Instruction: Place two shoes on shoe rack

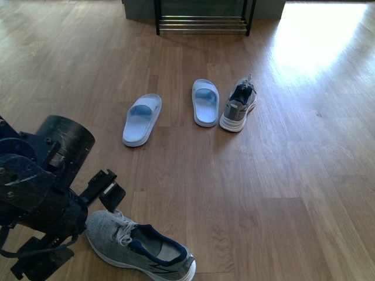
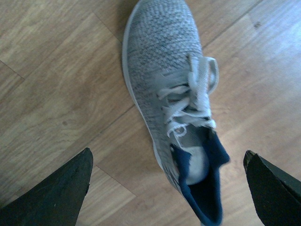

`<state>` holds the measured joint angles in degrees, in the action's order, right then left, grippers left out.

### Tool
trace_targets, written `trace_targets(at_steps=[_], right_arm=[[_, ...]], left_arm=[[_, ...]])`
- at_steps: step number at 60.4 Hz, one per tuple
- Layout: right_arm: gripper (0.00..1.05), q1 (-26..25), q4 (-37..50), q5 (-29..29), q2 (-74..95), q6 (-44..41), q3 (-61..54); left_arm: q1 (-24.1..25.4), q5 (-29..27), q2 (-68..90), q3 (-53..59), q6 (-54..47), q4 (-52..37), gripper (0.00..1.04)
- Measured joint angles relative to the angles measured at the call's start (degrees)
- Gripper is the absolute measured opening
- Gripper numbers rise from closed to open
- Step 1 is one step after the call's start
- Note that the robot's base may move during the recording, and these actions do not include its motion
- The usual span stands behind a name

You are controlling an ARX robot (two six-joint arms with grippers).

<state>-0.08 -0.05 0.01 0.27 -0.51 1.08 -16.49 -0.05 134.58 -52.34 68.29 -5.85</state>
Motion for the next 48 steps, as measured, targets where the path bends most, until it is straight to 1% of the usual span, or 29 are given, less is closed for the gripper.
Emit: trace_targets(at_steps=[8,18,34,39,45,48], right_arm=[[0.95,0.0,0.0,0.0,0.0,0.0,0.0],[0.95,0.0,0.0,0.0,0.0,0.0,0.0],[0.95,0.0,0.0,0.0,0.0,0.0,0.0],[0.95,0.0,0.0,0.0,0.0,0.0,0.0],[0.95,0.0,0.0,0.0,0.0,0.0,0.0],[0.95,0.0,0.0,0.0,0.0,0.0,0.0]], left_arm=[[-0.5,-1.2,4.9,-3.3,0.1,2.0,0.95],[-1.2,0.0,7.7,-5.6,0.2,2.4,0.95],[-2.2,0.2,12.4,-10.7,0.1,4.8,0.95],[-3.3,1.6,14.6,-12.3,0.2,5.6,0.95],[-4.8,1.7,16.0,-13.5,0.5,7.5,0.95],[-5.4,2.9,17.0,-14.4,0.6,7.5,0.95]])
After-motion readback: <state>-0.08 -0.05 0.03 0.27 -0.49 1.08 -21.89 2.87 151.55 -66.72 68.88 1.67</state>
